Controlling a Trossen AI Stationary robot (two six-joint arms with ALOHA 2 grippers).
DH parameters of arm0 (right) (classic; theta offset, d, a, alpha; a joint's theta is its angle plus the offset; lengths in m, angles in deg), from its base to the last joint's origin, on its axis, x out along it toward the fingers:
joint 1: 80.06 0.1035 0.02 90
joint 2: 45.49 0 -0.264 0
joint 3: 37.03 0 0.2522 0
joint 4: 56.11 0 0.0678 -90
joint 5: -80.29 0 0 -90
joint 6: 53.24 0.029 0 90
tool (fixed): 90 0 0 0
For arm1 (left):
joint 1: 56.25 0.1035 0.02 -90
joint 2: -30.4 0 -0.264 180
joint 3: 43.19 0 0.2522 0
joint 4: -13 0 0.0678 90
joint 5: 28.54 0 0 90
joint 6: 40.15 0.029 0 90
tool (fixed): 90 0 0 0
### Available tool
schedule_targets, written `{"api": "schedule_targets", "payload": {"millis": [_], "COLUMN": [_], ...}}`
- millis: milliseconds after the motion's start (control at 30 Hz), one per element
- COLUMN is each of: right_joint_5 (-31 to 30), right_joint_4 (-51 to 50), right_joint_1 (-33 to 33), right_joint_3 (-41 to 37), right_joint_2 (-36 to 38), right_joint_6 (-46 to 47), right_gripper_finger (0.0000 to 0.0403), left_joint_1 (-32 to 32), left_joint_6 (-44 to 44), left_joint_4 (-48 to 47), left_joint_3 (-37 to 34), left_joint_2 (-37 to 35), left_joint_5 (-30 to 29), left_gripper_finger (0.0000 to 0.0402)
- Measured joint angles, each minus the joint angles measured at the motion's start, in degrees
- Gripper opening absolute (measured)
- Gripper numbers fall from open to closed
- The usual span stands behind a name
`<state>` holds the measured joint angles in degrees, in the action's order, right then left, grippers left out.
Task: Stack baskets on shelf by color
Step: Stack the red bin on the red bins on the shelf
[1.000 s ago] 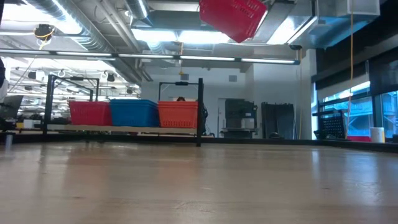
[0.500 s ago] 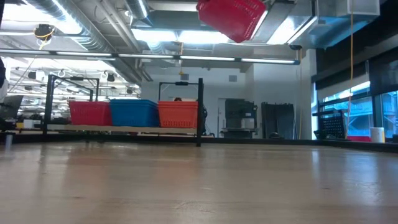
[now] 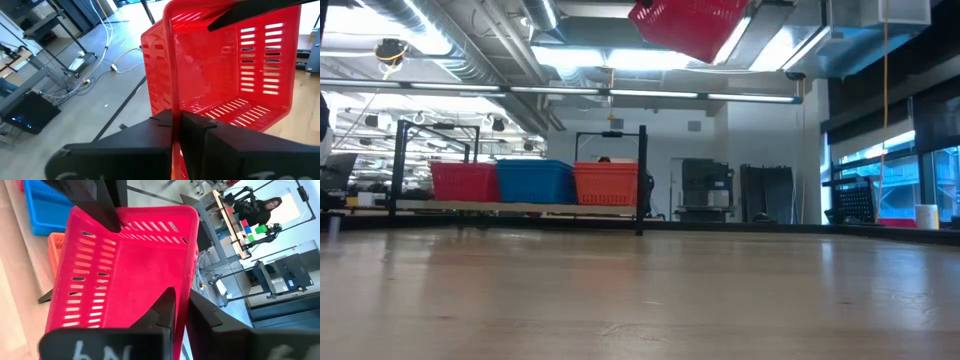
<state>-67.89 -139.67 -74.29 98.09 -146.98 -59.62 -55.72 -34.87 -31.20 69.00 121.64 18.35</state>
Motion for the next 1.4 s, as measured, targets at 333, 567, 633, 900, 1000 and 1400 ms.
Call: {"api": "schedule_targets", "payload": {"millis": [333, 567, 633, 900, 1000, 1400], "right_joint_5": [-0.43, 1.14, 1.48, 3.35, 3.34, 2.63], "right_joint_4": [1.6, 2.03, 2.02, 2.83, 3.63, 5.39], "right_joint_1": [0.01, -0.08, -0.43, -0.88, -0.84, 3.51], "right_joint_3": [0.0, 0.02, 0.04, 0.09, 0.09, 5.17], "right_joint_2": [0.0, 0.04, 0.04, -0.01, -0.11, 1.31], "right_joint_6": [-4.86, -5.34, -5.57, -8.01, -9.28, -10.79], "right_gripper_finger": [0.0033, 0.0007, 0.0007, 0.0109, 0.0147, 0.018], "left_joint_1": [-0.06, -0.1, -0.1, -0.2, -0.28, 2.14], "left_joint_6": [0.22, 0.22, 0.22, 0.76, 0.86, 1.2], "left_joint_4": [-0.91, -1.43, -1.53, -1.13, -1.68, -11.64], "left_joint_3": [0.02, 0.02, 0.02, 0.02, 0.02, 0.0], "left_joint_2": [-0.02, -0.02, -0.02, 0.1, 0.15, -2.52], "left_joint_5": [0.21, 0.46, 0.5, 1.53, 1.87, 1.03], "left_gripper_finger": [0.0001, 0.0001, 0.0001, 0.0, 0.0, 0.0]}}
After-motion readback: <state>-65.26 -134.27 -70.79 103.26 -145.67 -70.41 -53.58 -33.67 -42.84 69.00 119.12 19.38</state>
